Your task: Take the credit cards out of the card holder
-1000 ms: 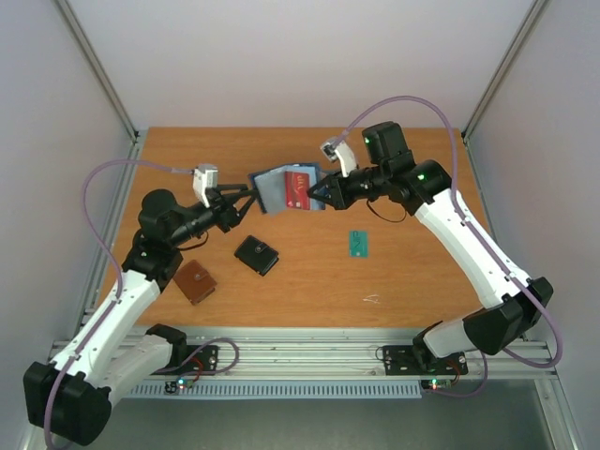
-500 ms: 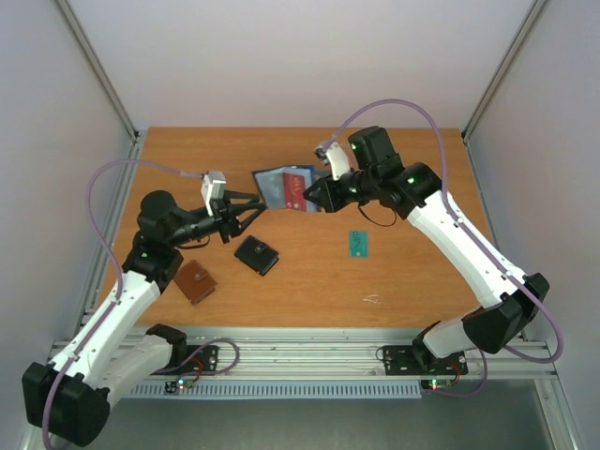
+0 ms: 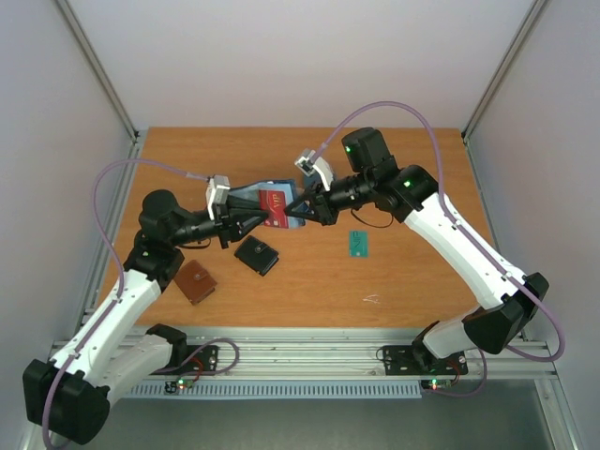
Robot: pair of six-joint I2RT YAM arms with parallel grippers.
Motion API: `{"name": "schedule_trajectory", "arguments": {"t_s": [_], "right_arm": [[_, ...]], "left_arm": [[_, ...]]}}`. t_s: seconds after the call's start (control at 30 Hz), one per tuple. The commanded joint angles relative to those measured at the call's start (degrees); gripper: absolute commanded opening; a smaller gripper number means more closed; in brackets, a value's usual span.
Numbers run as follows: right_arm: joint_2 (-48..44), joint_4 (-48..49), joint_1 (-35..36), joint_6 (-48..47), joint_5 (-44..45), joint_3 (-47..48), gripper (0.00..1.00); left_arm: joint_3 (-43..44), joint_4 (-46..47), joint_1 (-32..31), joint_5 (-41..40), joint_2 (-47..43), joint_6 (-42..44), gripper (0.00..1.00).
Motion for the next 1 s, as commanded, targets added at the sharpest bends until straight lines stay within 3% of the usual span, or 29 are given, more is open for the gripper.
{"name": "schedule_trajectory", "arguments": {"t_s": [0.0,0.17,0.33,0.4,0.47,0.53,0.6,0.7,0.77,0.83,0.87,0.97], "right_arm": [[-0.25,-0.54,0.95,-3.40,-7.12,2.69,0.01],[-0.26,0.05,0.98,-3.59,-6.51,2.55,0.01],[-1.10,0.91,0.23,-3.27,-4.80,0.89,0.04],[-1.35,1.35,-0.28,-2.32,-4.46,0.41,0.30],[-1.36,1.85,-0.32,-1.65,-4.84,0.19,0.41],[-1.07,2.24,-0.34,-0.99,-5.70,0.17,0.36],[-1.12,2.39,-0.34,-0.76,-5.93,0.00,0.19],[-2.00,3.32,-0.38,-0.76,-5.81,-1.08,0.02],[-2.58,3.32,-0.63,-1.02,-5.72,-1.66,0.01],[-2.75,2.43,-0.87,-1.37,-5.91,-1.52,0.01],[-2.82,2.09,-0.97,-1.49,-6.16,-1.44,0.01],[-2.92,1.74,-0.96,-1.61,-6.76,-1.20,0.01]], "left_arm": [[1.07,3.80,0.00,3.05,-0.05,-0.10,0.26],[1.38,5.45,-0.01,6.87,-0.34,-0.29,0.01],[0.91,7.12,0.00,7.45,-1.50,-1.49,0.00],[0.92,7.38,0.00,7.33,-1.62,-1.88,0.00],[0.81,7.46,0.00,7.05,-1.63,-2.12,0.00],[0.82,7.65,0.00,6.77,-1.56,-2.26,0.00],[0.74,7.76,0.00,6.60,-1.60,-2.48,0.00],[0.74,7.83,-0.01,6.61,-1.71,-2.65,0.00],[0.56,8.52,0.11,6.44,-1.86,-3.13,0.00],[0.16,9.99,0.56,4.96,-2.12,-4.76,0.16],[0.09,10.85,0.94,4.23,-2.16,-6.19,0.17],[0.10,12.22,1.81,3.53,-2.01,-9.18,0.07]]}}
